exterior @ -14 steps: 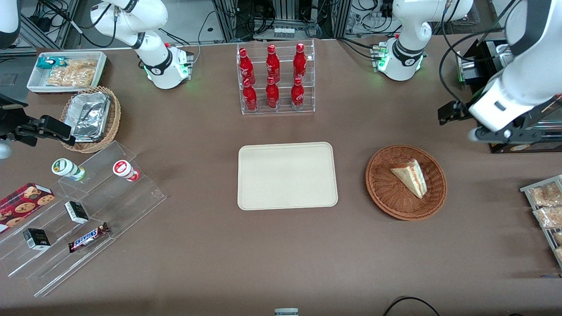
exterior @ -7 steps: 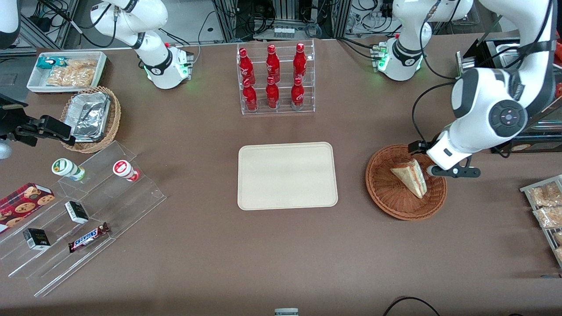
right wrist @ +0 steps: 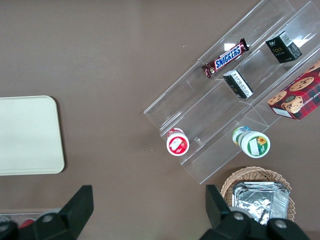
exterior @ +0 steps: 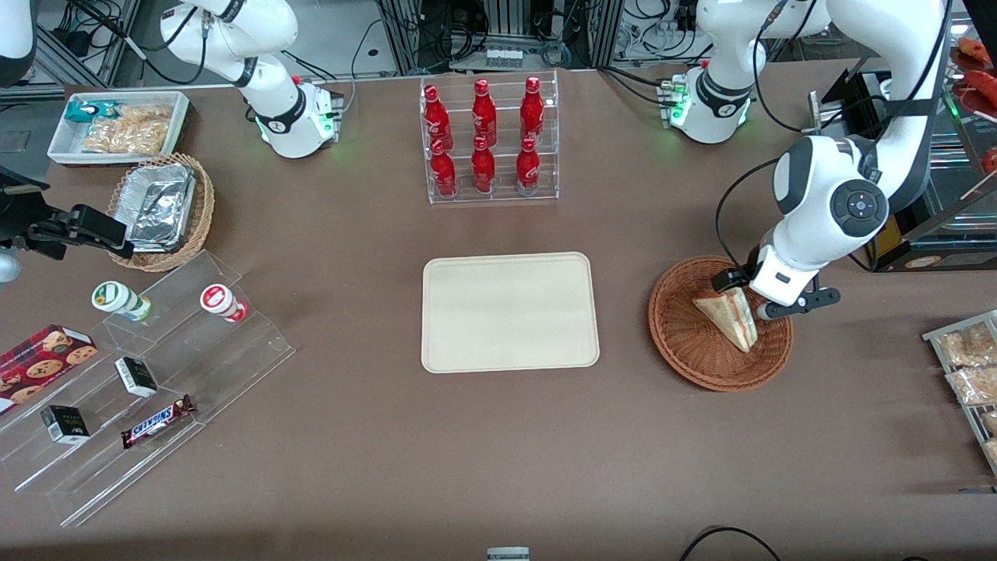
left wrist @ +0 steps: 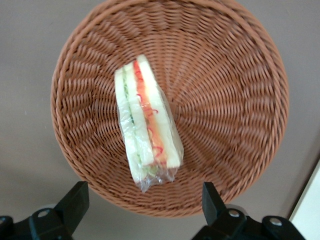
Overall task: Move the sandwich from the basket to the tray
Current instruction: 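Close the left gripper on the sandwich's crust edge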
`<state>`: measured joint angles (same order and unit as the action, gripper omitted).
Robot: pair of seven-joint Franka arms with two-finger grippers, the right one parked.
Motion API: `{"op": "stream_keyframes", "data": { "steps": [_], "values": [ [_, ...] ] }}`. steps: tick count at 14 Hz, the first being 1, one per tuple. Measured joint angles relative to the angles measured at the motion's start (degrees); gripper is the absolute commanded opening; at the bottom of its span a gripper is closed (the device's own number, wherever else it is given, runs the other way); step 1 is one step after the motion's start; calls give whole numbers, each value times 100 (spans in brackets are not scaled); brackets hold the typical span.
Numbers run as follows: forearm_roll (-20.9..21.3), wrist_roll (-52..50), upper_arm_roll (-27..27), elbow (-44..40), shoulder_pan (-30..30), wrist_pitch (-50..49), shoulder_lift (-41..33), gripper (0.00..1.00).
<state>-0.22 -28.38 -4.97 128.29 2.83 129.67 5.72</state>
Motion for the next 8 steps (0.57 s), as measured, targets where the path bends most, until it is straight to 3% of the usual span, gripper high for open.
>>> {"op": "stream_keyframes", "data": {
  "steps": [4, 7, 8],
  "values": [
    [-1, -1567, 4, 392, -2, 957, 94, 100],
    [-3, -1884, 18, 514, -5, 1416, 374, 99],
    [-6, -1946, 45, 517, -7, 1512, 482, 83]
  ]
}}
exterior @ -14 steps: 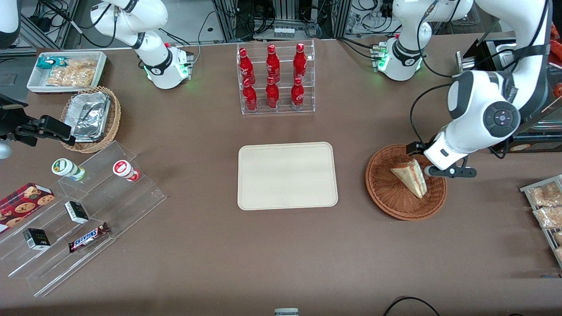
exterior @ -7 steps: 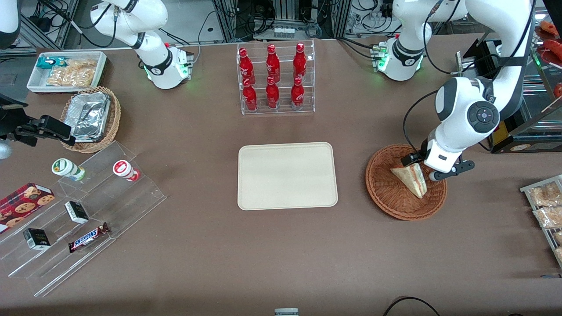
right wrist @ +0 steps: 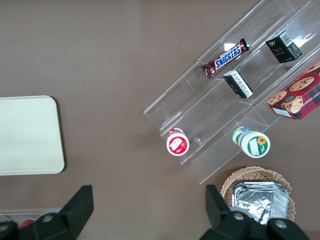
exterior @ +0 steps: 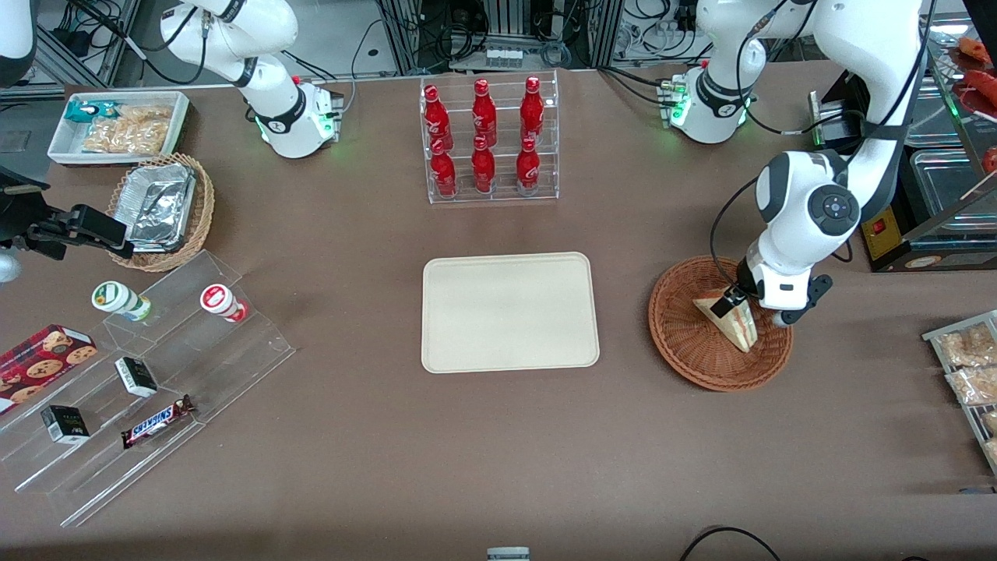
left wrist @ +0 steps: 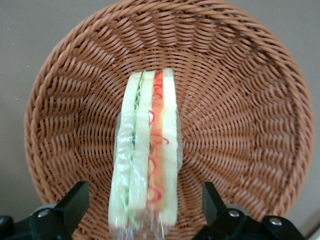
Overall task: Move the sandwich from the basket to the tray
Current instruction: 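Close the left gripper on the sandwich's crust edge, then lift the sandwich and carry it over the cream tray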
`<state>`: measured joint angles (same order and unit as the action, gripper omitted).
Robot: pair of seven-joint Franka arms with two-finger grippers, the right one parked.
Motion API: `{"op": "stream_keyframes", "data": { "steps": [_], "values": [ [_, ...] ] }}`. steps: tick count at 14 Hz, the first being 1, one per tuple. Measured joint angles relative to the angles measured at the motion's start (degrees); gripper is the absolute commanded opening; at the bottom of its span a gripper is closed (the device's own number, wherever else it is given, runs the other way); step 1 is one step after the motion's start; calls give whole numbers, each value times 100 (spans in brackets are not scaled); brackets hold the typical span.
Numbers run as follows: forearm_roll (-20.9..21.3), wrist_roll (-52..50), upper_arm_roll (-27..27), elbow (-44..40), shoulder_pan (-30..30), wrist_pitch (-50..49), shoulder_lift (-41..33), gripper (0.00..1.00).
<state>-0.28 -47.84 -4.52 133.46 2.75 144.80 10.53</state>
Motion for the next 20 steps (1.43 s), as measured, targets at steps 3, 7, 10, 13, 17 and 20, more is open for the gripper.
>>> {"op": "stream_keyframes", "data": {
  "steps": [3, 7, 10, 13, 17, 20],
  "values": [
    [-3, -260, 82, -1, -10, 184, 257, 14],
    [-2, -293, 77, -51, -1, 181, 300, 8],
    [4, 82, 18, -387, 33, -336, 202, 7],
    [4, 1181, -295, -1443, 203, -1994, 170, 7],
    [0, 1574, -595, -2385, 1097, -2644, 509, 4],
    [-1, 1118, -614, -2708, 1933, -2534, 1015, 6]
  ]
}}
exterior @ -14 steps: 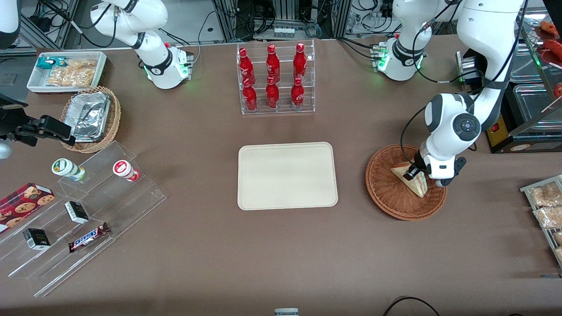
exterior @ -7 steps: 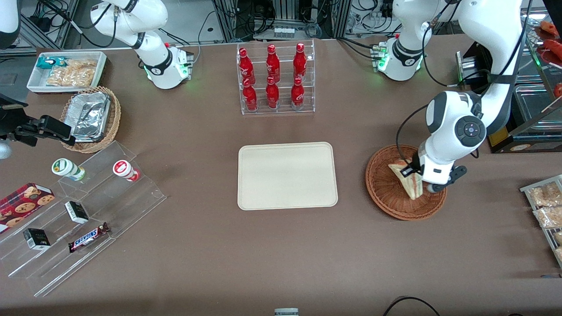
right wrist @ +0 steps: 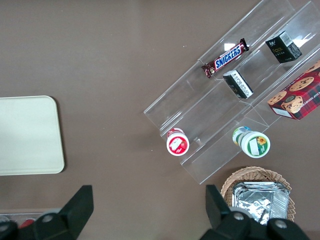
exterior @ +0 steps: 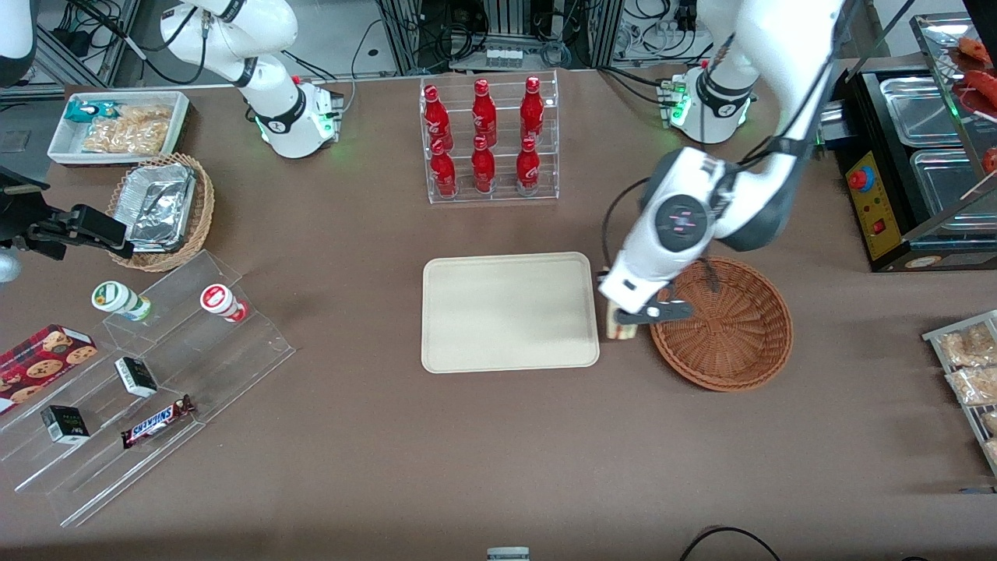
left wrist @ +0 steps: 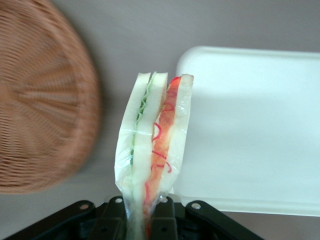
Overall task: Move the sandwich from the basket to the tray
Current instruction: 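Lift the sandwich and carry it over the cream tray, then lower the sandwich onto the tray and open the left gripper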
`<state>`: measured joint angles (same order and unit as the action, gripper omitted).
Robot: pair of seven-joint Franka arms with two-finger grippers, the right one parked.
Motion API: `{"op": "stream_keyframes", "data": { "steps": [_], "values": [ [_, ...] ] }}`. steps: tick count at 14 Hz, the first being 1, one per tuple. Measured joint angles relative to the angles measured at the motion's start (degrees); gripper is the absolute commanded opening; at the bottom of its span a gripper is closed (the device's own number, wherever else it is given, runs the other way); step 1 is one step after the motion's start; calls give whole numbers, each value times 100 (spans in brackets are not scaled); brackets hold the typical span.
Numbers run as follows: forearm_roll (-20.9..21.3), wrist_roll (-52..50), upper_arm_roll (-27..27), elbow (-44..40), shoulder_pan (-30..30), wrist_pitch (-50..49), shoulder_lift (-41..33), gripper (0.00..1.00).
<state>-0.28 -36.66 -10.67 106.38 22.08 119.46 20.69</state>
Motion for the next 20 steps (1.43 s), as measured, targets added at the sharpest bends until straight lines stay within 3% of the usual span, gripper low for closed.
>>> {"op": "stream_keyframes", "data": {
  "steps": [7, 12, 13, 14, 15, 20],
  "values": [
    [55, -999, 20, -1311, 1255, 26, 1292, 5],
    [768, -2117, 25, -1929, 1524, 25, 1959, 10],
    [790, -2168, 25, -1985, 1543, 39, 2037, 16],
    [791, -2186, 25, -2006, 1548, 114, 2090, 40],
    [791, -2194, 27, -2009, 1549, 237, 2127, 99],
    [795, -2202, 32, -2141, 1549, 401, 2143, 100]
  ]
}}
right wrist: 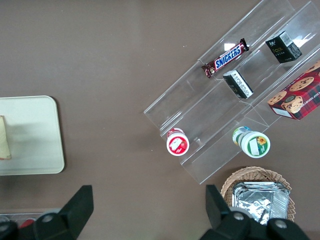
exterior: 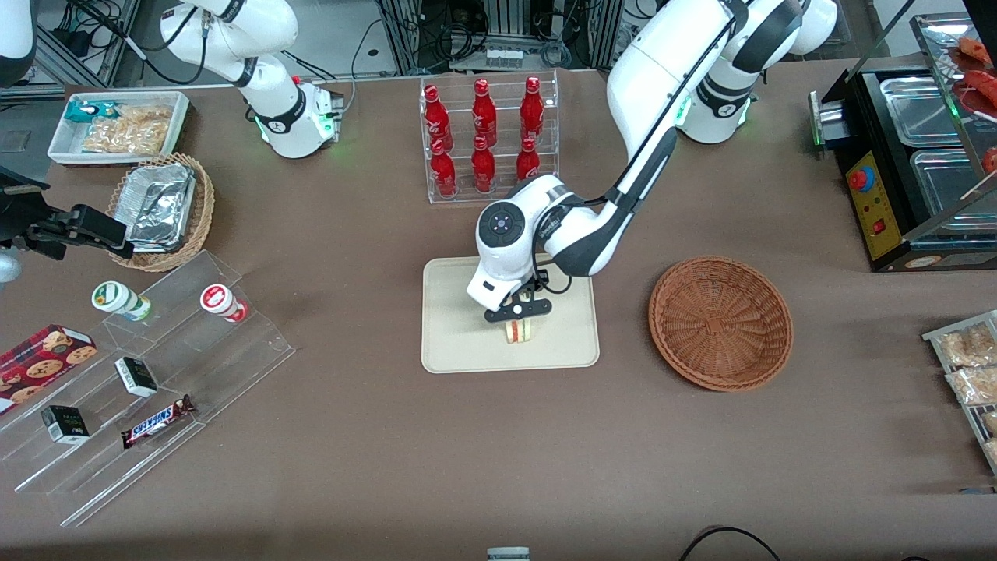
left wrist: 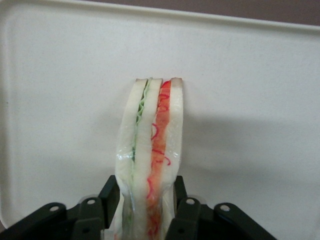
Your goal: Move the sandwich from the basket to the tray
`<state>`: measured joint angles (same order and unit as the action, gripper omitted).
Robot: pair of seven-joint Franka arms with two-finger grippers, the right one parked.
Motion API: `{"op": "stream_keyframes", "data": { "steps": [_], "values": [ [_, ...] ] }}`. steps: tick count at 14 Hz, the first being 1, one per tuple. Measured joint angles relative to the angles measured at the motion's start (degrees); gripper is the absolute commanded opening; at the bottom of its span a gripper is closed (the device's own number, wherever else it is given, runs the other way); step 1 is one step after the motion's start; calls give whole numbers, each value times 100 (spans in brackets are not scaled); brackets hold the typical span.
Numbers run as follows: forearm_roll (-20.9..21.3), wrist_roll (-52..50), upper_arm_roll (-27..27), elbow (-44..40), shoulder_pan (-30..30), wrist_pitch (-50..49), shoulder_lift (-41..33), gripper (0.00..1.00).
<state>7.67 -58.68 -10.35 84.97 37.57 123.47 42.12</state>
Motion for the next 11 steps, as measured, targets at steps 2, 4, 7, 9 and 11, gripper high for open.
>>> {"op": "stream_keyframes", "data": {
  "steps": [2, 4, 7, 9, 11],
  "values": [
    [1, 0, 15, -102, -5, -165, -175, 100],
    [104, 0, 68, -151, -50, -518, -456, 100],
    [261, 142, 186, -125, -292, -830, -821, 100],
    [259, 536, 195, -52, -590, -1177, -1062, 100],
    [95, 1015, 198, 50, -935, -1459, -1318, 100]
  ]
}}
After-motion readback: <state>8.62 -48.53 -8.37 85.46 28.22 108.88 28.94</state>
